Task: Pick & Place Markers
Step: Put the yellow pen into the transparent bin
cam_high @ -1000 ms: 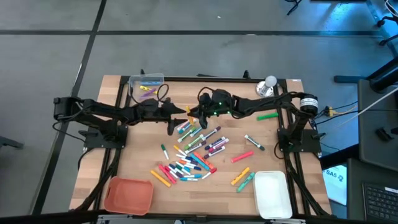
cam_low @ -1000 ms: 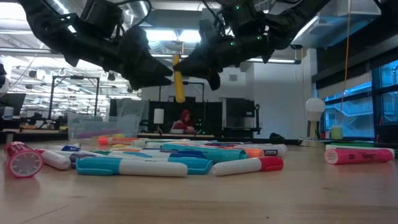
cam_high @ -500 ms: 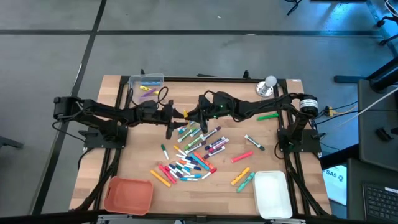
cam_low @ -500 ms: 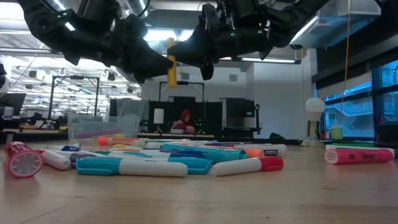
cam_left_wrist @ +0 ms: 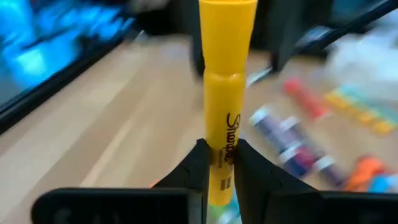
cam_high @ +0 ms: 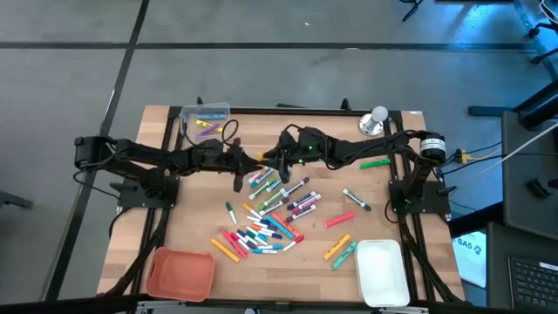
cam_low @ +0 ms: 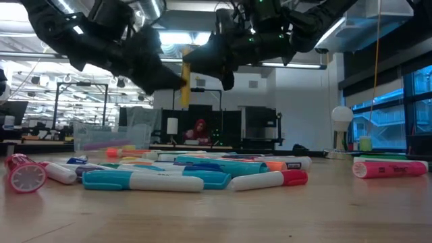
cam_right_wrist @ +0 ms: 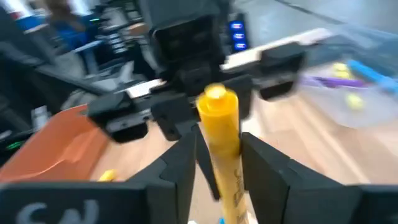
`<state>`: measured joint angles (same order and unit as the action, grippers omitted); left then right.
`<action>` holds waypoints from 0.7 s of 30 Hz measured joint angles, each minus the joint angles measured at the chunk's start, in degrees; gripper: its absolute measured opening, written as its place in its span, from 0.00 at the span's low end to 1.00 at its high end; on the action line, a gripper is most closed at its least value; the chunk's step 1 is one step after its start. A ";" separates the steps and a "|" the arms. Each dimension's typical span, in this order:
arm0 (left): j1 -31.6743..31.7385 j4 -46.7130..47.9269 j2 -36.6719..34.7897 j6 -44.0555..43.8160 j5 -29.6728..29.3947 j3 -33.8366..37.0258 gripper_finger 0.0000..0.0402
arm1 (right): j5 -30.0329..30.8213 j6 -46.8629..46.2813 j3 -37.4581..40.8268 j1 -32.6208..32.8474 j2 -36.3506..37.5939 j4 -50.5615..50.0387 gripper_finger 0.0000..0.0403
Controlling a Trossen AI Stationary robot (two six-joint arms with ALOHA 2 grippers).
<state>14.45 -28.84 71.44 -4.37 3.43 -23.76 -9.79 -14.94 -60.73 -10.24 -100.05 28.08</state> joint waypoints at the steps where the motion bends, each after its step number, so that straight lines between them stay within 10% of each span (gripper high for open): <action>1: 0.54 5.12 -0.78 0.13 -2.81 -1.27 0.10 | 2.54 -0.52 0.00 -0.05 0.41 -1.90 0.34; 8: 4.34 39.64 -4.19 3.99 -26.32 -13.47 0.10 | 30.99 0.59 -0.02 -0.56 3.54 -17.86 0.36; 12: 7.73 53.40 -3.74 8.47 -39.03 -20.04 0.10 | 37.18 0.99 -0.02 -0.56 5.10 -23.27 0.35; 21: 26.62 58.07 -1.08 23.05 -30.09 -19.59 0.12 | 50.71 3.81 -0.02 0.83 10.90 -35.85 0.35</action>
<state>41.08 29.24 70.36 18.68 -26.66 -43.35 40.92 -11.13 -60.75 -9.41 -89.14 -7.78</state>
